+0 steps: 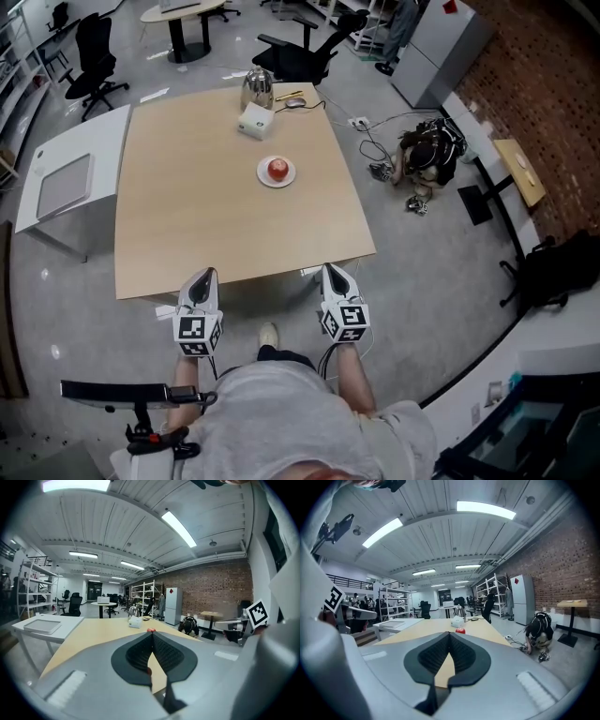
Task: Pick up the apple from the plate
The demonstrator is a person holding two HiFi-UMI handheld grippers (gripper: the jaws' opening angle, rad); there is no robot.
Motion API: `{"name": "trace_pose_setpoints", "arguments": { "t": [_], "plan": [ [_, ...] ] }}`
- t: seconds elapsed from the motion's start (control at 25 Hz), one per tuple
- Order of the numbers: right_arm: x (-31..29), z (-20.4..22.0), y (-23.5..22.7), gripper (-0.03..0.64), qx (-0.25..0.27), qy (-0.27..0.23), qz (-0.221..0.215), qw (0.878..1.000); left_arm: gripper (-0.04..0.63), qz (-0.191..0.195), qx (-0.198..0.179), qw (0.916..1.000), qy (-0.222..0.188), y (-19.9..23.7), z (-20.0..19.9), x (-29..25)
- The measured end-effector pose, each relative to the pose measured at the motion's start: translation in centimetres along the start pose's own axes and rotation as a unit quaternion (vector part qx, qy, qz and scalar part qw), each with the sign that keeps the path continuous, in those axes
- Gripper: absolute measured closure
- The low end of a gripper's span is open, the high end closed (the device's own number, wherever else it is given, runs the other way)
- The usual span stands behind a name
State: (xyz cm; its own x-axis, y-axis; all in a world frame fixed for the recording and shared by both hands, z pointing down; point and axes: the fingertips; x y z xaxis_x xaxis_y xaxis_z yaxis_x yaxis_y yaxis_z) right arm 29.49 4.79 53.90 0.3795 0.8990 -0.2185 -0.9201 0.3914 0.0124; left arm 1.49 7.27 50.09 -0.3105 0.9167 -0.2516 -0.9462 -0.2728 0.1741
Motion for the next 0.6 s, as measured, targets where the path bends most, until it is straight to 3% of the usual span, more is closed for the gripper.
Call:
{"name": "trace_pose_setpoints", "arguments": {
  "t": [0.24, 0.6],
  "plan": [
    [-2.9, -0.1, -2.5, 0.611, -0.001, 0.0, -0.005, 1.0, 0.577, -0.007, -0.003, 1.0, -0.002, 0.0, -0.9, -3.1],
    [-6.1, 0.2, -2.8, 0.611, -0.001, 0.008, -0.024, 1.0, 0.577, -0.015, -0.002, 0.9998, 0.01, 0.7, -0.5, -5.5]
  ]
}}
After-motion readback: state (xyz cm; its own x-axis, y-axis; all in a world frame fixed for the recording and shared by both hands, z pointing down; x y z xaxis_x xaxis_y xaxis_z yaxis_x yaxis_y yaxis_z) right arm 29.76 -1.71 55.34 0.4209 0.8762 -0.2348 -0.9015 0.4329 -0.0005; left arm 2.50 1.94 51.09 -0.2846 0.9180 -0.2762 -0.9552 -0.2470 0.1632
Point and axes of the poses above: the fingertips, and each gripper's own axes: x backward along the fingers, y to its left, z out of its underside, and after that the axes turned 8 degrees about x, right-handed
